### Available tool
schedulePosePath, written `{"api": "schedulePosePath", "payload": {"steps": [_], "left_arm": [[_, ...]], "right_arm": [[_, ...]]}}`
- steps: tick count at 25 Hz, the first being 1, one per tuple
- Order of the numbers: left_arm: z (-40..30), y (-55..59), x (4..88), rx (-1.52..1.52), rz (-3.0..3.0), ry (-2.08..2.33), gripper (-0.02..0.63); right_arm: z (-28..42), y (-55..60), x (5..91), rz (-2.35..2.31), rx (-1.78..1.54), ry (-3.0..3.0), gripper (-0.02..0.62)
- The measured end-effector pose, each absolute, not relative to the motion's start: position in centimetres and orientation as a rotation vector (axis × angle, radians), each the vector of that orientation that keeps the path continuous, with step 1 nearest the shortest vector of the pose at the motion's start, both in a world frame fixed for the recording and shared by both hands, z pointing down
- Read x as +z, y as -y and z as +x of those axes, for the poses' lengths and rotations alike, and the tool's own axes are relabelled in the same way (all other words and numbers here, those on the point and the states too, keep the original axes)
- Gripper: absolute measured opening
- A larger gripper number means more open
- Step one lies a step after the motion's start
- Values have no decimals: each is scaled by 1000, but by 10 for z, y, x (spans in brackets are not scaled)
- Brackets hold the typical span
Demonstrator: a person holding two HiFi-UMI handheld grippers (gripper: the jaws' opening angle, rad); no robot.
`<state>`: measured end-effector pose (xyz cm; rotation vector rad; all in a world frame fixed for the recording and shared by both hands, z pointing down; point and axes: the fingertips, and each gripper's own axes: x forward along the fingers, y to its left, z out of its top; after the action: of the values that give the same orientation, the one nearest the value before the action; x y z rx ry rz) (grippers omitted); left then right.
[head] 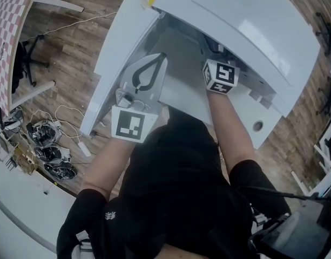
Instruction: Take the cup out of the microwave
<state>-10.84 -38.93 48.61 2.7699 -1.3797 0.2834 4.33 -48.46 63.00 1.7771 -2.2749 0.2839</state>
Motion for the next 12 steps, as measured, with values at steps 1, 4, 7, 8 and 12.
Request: {"api": "schedulePosePath", "payload": {"steps": [1,4,7,8,12], "left_arm": [[-110,389,485,286,2773,1383,8],[-114,386,483,308,2779,1391,8],[-116,379,479,320,2781,1398,6],[-116,376,477,316,2782,1400,8],[-116,363,468,284,2789,1408,8]], "right_arm": [[43,485,630,1765,282,2275,411],[42,483,629,1731,284,2292,387],[42,478,625,1716,286,2305,385],[42,476,623,1713,283,2307,385],[38,464,612,1698,267,2321,385]]}}
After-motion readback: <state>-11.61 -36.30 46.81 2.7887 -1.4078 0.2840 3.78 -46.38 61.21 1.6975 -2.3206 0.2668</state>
